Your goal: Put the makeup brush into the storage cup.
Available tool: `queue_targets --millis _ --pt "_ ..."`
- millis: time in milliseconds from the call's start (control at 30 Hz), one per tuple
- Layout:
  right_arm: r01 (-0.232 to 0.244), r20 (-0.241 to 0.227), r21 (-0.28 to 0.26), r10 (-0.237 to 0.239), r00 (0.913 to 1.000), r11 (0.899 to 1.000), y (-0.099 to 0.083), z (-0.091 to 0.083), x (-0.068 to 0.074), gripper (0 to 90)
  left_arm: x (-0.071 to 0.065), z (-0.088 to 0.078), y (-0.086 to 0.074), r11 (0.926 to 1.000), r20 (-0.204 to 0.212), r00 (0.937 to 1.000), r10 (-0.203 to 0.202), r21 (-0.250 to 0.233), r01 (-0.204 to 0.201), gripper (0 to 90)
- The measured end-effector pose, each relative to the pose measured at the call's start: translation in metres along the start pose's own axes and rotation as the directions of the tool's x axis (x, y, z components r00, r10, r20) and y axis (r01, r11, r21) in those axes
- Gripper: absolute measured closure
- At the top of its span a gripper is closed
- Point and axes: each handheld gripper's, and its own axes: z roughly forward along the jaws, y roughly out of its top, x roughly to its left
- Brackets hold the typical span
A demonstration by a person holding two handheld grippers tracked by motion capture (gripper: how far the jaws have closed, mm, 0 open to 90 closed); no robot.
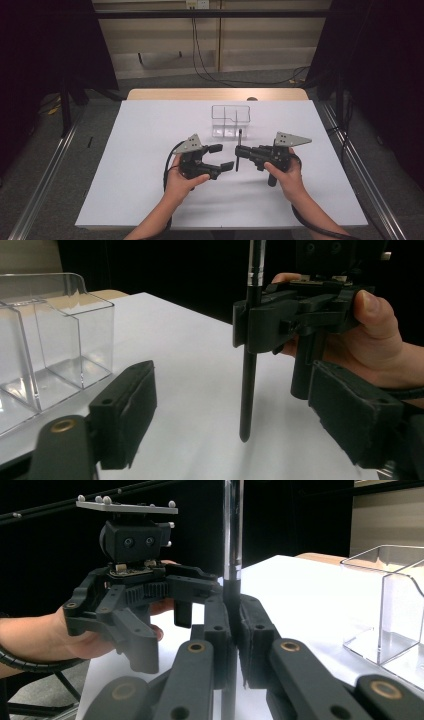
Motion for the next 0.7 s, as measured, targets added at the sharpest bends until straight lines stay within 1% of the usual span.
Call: queue_targets --millis 133,200,300,367,467,600,700 --pt "0.005 0.002 -0.003 -0.005 1.0 1.0 0.001 -0.001 0.0 84.4 0.001 0.0 0.0 1.0 0.006 1.0 0.004 -0.001 -0.004 12.8" --pt "0.008 0.004 -0.004 -0.008 1.0 1.0 0.001 -0.001 0.0 84.3 0.001 0.0 0.0 0.9999 0.004 1.0 0.006 -0.01 -0.006 11.1" --pt "0.011 0.004 -0.003 -0.011 0.9999 1.0 0.002 -0.001 0.0 84.4 0.001 -0.002 0.001 0.9996 0.007 0.9997 0.024 -0.013 -0.024 7.5" --pt "0.016 0.008 -0.002 -0.016 0.9998 1.0 0.002 -0.002 -0.001 84.4 0.001 -0.003 0.002 0.9997 0.006 0.9998 0.016 -0.019 -0.016 6.5" --pt "0.02 0.014 -0.004 -0.02 0.9997 1.0 0.003 -0.003 -0.001 84.4 0.003 -0.005 0.003 0.9995 0.014 0.9999 0.003 -0.031 -0.002 4.2" --pt "0.023 0.021 -0.008 -0.023 0.9995 1.0 0.004 -0.005 -0.002 84.3 0.006 -0.009 0.002 0.9992 0.011 0.9998 0.018 -0.036 -0.018 2.0" --pt "0.024 0.025 -0.007 -0.024 0.9994 1.0 0.005 -0.006 -0.004 84.3 0.007 -0.012 0.002 0.9984 0.014 0.9989 0.046 -0.035 -0.045 1.0"
